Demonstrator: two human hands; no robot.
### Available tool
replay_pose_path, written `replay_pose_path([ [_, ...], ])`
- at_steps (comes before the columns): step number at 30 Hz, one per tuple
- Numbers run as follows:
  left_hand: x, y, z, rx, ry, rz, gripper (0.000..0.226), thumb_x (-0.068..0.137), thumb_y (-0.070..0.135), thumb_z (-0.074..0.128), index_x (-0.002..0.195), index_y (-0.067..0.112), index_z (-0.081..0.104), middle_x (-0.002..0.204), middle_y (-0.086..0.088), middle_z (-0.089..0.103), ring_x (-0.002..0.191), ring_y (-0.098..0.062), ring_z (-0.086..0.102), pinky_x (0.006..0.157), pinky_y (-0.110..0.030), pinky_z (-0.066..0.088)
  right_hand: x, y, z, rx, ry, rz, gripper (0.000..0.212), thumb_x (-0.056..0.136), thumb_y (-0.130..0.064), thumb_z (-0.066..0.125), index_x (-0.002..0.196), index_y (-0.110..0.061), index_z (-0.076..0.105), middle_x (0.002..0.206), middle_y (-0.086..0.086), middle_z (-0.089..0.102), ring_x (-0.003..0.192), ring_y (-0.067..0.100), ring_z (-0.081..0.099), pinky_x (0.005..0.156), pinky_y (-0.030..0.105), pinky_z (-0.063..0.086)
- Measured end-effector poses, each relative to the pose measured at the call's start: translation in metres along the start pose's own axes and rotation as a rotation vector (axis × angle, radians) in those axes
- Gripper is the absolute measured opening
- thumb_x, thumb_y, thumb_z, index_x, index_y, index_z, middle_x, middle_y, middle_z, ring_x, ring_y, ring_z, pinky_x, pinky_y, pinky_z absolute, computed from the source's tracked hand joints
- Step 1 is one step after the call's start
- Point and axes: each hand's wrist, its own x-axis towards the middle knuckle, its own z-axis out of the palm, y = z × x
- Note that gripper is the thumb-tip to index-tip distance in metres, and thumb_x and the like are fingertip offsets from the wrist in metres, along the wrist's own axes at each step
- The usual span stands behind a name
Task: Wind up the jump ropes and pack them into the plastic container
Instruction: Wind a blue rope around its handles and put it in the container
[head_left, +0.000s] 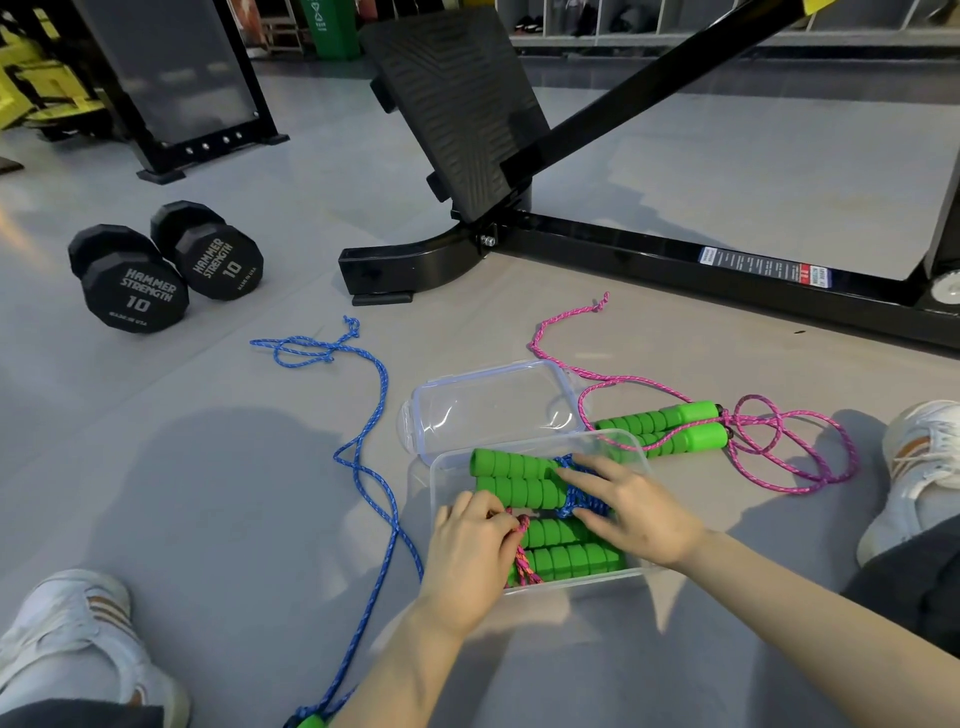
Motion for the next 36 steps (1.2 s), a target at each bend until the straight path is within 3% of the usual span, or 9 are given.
replay_pose_path([
  [3,-0.008,-0.002,0.000,-0.042,-0.024,0.036,0.021,0.083,0.033,0.056,0.069,0.025,0.069,0.118,-0.002,0.062,0.113,-0.015,0.046,0.089,-0.032,0.048,0.001,0.000,0.001,-0.047,-0.036,-0.012,0.039,0.072,-0.025,0.066,0.108,-0.014,0.070,0.110,0.015,0.066,0.081,0.030,0.070,0.064,0.040,0.059],
  [6,-0.008,-0.001,-0.007,-0.191,-0.179,0.005,0.020,0.095,0.027,0.052,0.084,0.017,0.066,0.154,-0.002,0.024,0.146,-0.012,0.007,0.118,-0.035,0.015,0.001,-0.002,0.003,-0.133,-0.041,-0.040,0.035,0.065,-0.021,0.074,0.100,-0.015,0.073,0.102,0.016,0.068,0.073,0.029,0.070,0.057,0.038,0.059],
  [11,0.002,0.000,-0.016,-0.213,-0.370,-0.012,0.013,0.097,0.025,0.052,0.090,0.017,0.060,0.146,0.009,-0.013,0.138,-0.006,-0.023,0.118,-0.029,-0.010,0.004,-0.009,0.007,-0.250,-0.041,-0.057,0.038,0.052,-0.021,0.088,0.087,-0.016,0.074,0.084,0.010,0.069,0.064,0.027,0.068,0.046,0.034,0.056],
  [15,0.013,-0.001,-0.020,-0.222,-0.508,-0.067,0.011,0.096,0.027,0.052,0.086,0.024,0.050,0.154,-0.002,-0.019,0.140,-0.016,-0.028,0.117,-0.030,-0.011,0.007,-0.007,0.003,-0.214,-0.123,-0.056,0.030,0.086,-0.022,0.061,0.113,-0.012,0.066,0.118,0.018,0.061,0.096,0.037,0.064,0.074,0.046,0.056],
  [19,0.016,0.001,-0.019,-0.201,-0.599,-0.138,0.012,0.098,0.030,0.048,0.087,0.028,0.046,0.158,-0.011,-0.016,0.143,-0.021,-0.024,0.116,-0.034,-0.010,0.005,-0.004,0.005,-0.132,-0.073,0.016,0.038,0.094,-0.028,0.051,0.129,-0.015,0.057,0.147,0.017,0.035,0.115,0.035,0.057,0.091,0.041,0.052],
  [22,0.020,0.003,-0.018,-0.205,-0.663,-0.199,0.011,0.097,0.030,0.045,0.087,0.028,0.047,0.159,-0.012,-0.012,0.145,-0.023,-0.018,0.117,-0.036,-0.009,0.004,-0.003,0.008,-0.104,-0.138,0.041,0.057,0.101,-0.028,0.036,0.148,-0.004,0.013,0.156,0.011,-0.002,0.145,0.025,0.009,0.117,0.028,0.008],
  [25,0.021,0.003,-0.014,-0.204,-0.666,-0.219,0.012,0.098,0.031,0.043,0.087,0.027,0.046,0.159,-0.012,-0.012,0.145,-0.023,-0.018,0.118,-0.038,-0.009,0.005,-0.006,0.004,-0.061,-0.281,0.134,0.062,0.102,-0.025,0.026,0.147,-0.004,-0.012,0.154,0.010,-0.022,0.143,0.019,-0.018,0.116,0.028,-0.009],
  [33,0.018,0.008,-0.012,-0.133,-0.642,-0.203,0.010,0.098,0.031,0.038,0.092,0.023,0.042,0.159,-0.015,-0.010,0.146,-0.024,-0.018,0.118,-0.038,-0.009,0.012,-0.009,0.017,-0.130,-0.326,0.222,0.065,0.097,-0.005,0.035,0.148,-0.004,-0.005,0.157,0.012,-0.013,0.145,0.023,-0.007,0.115,0.027,0.001],
  [36,0.015,0.010,-0.007,-0.102,-0.604,-0.219,0.028,0.099,0.031,0.035,0.123,0.019,0.042,0.160,-0.013,-0.008,0.146,-0.020,-0.017,0.119,-0.039,-0.008,0.011,-0.011,0.016,-0.102,-0.330,0.214,0.067,0.095,-0.002,0.034,0.148,-0.005,-0.007,0.156,0.010,-0.015,0.145,0.022,-0.010,0.115,0.027,-0.002],
])
